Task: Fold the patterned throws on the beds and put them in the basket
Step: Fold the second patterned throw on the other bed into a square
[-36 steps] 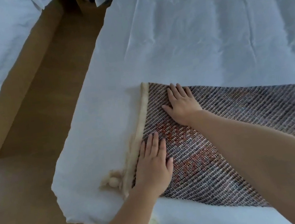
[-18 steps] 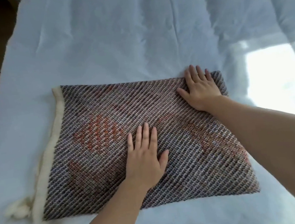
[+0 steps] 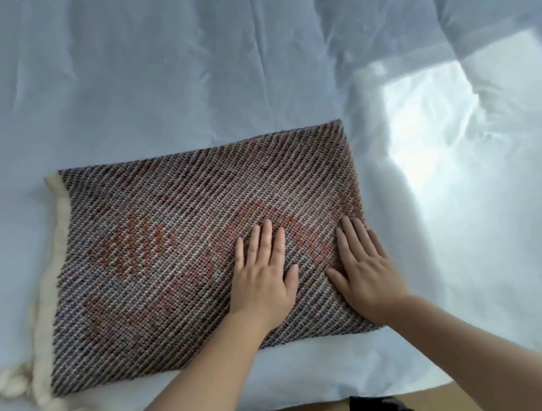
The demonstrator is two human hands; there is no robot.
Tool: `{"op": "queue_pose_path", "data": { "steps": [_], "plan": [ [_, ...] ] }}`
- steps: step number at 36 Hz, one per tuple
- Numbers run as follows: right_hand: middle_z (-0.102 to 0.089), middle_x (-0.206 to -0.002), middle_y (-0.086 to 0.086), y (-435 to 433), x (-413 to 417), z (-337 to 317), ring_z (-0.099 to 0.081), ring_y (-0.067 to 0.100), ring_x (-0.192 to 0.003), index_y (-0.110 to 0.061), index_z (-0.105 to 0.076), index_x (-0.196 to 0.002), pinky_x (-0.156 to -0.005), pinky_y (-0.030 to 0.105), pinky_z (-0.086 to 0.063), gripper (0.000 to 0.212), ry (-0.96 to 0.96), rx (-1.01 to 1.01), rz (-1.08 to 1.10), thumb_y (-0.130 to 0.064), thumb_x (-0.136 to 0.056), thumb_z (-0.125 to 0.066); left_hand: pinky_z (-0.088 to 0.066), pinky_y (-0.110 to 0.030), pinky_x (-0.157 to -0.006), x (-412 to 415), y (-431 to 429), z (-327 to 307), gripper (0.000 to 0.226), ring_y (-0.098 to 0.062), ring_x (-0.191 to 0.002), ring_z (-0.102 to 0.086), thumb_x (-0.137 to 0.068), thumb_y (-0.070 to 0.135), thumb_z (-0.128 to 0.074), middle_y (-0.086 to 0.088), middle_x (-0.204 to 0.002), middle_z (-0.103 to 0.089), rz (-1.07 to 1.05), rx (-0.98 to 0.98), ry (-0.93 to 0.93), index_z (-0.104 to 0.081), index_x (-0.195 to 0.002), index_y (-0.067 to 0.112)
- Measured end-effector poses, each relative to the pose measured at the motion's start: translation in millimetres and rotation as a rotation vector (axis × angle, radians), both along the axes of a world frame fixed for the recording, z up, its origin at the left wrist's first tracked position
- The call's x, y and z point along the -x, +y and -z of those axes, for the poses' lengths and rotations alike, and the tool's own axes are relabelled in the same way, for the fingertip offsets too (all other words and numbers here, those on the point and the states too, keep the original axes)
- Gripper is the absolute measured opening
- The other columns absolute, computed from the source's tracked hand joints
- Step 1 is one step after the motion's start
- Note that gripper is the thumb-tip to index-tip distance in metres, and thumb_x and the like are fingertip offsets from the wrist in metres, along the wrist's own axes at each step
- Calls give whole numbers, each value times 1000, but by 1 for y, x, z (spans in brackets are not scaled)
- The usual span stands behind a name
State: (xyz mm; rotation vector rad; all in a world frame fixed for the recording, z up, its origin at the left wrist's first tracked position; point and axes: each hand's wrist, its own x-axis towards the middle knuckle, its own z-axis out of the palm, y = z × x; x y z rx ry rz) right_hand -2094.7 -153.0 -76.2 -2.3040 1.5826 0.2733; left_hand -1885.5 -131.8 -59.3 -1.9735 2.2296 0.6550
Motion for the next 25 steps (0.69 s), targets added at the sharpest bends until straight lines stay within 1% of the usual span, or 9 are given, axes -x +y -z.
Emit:
{"op": "queue_pose_path", "data": {
  "steps": [4,6,8,12,15,18,20,22,25],
  "plan": [
    [-19,-157,18,54,19,2,-6,28,-148,1,-22,-148,-117,43,-11,73,-4,-40,-35,-54,-100,-19,14,-47,-118,3,-3,0,69,-22,-146,22,-93,55,-4,-7,-157,23,20,-21,-34,20,-146,17],
    [-21,-156,18,61,25,-1,-9,28,-147,1,-27,-147,-117,42,-11,73,-22,-39,-53,-54,-100,-19,14,-47,-118,6,-4,-1,70,-22,-145,23,-95,56,-6,-8,-157,23,38,-29,-50,21,-146,16],
    [-16,-157,15,54,28,-4,-8,26,-147,-2,-24,-148,-118,38,-6,71,-54,-49,-58,-54,-100,-18,13,-47,-118,12,-4,-2,70,-22,-146,22,-96,55,-8,-8,-157,22,53,-24,-52,20,-145,15],
    [6,-159,9,9,30,-12,2,24,-148,-11,-7,-152,-120,35,-1,70,-183,-97,23,-55,-98,-8,14,-47,-117,31,-2,-4,70,-22,-145,24,-97,54,-11,-8,-157,23,112,-6,-15,19,-146,14],
    [1,-161,13,-40,28,-17,-15,30,-146,-15,-9,-154,-119,37,-15,63,-304,-137,98,-45,-100,-24,17,-46,-116,51,1,-2,69,-24,-145,24,-97,51,-14,-10,-159,19,209,-1,14,12,-150,14],
    [-24,-157,10,-91,18,-27,-39,31,-136,-19,-14,-154,-113,38,-31,59,-442,-155,188,-25,-100,-40,18,-45,-116,75,1,0,63,-27,-147,15,-100,37,-27,-7,-161,9,355,-1,68,-4,-154,16],
    [-50,-139,8,-121,8,-39,-53,26,-121,-24,-21,-151,-103,37,-42,59,-543,-149,314,-20,-98,-46,3,-45,-118,93,-1,1,58,-27,-147,-7,-95,26,-39,-6,-161,-12,455,33,127,-24,-151,18],
    [-59,-113,2,-144,-1,-50,-61,22,-98,-26,-29,-147,-87,35,-50,56,-632,-172,433,-18,-95,-50,-20,-43,-108,110,-3,-2,47,-27,-129,-39,-86,22,-52,-5,-147,-45,492,125,205,-53,-132,18],
    [-64,-103,2,-170,-8,-51,-65,20,-90,-20,-44,-138,-84,35,-55,49,-664,-265,528,-22,-91,-58,-31,-38,-83,130,-8,-4,22,-23,-97,-52,-81,27,-57,1,-117,-64,453,214,190,-68,-99,20]
  ]
}}
